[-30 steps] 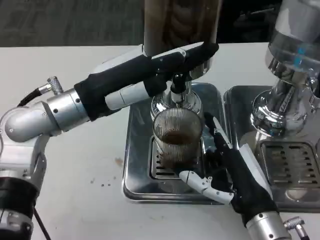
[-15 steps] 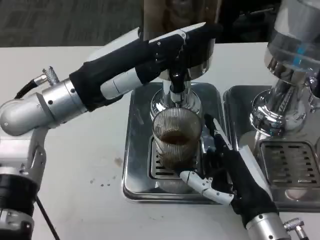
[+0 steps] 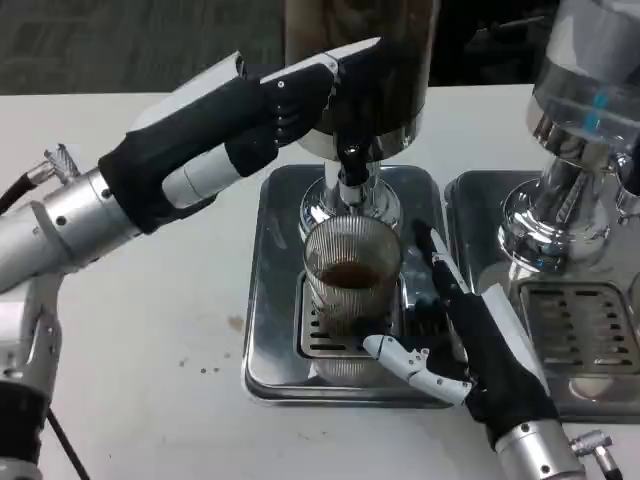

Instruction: Grasp the cup under the faucet to collect the drink, then remove the cup.

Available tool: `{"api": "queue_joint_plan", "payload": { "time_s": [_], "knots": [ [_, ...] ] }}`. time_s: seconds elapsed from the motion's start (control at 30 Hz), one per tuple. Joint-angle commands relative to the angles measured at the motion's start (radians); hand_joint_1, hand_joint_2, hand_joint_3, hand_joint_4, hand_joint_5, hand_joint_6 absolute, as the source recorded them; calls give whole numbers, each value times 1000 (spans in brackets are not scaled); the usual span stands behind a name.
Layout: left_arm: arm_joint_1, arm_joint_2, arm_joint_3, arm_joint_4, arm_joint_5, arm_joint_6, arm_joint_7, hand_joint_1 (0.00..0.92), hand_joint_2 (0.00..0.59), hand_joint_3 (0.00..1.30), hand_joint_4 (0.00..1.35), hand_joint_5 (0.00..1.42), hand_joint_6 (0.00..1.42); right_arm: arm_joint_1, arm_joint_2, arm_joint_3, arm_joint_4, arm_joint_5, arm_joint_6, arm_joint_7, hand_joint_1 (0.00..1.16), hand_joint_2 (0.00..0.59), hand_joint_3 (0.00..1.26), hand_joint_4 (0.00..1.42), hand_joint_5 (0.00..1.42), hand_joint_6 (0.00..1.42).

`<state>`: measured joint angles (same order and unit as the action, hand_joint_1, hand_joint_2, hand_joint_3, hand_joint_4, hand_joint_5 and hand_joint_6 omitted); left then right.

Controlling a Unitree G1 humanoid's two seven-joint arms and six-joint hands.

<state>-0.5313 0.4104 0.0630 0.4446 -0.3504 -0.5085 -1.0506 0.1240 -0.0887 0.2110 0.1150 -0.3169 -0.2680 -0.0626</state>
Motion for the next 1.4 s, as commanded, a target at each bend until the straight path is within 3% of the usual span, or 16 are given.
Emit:
{"api": "queue_joint_plan", "payload": {
  "time_s": [0.03, 0.27, 0.73, 1.4],
  "knots": [
    [59, 20, 40, -61, -45, 22, 8, 0, 51, 106, 1, 1, 0, -14, 1, -3, 14, 9, -25, -5, 643, 234, 0, 0, 0, 0],
    [160, 37, 92, -154, -64, 43, 36, 0, 54, 123, 13, 6, 1, -19, 6, 1, 20, 11, -29, -3, 643, 234, 0, 0, 0, 0],
    [310, 59, 124, -116, -10, 35, 110, 0, 63, 124, 14, 6, 6, -30, 0, -4, 31, 13, -30, 1, 634, 223, 0, 0, 0, 0],
    [377, 74, 123, -64, 34, 18, 157, 0, 88, 133, 23, 19, 7, -160, 10, -17, 159, 12, -8, -9, 639, 205, 0, 0, 0, 0]
  ]
}}
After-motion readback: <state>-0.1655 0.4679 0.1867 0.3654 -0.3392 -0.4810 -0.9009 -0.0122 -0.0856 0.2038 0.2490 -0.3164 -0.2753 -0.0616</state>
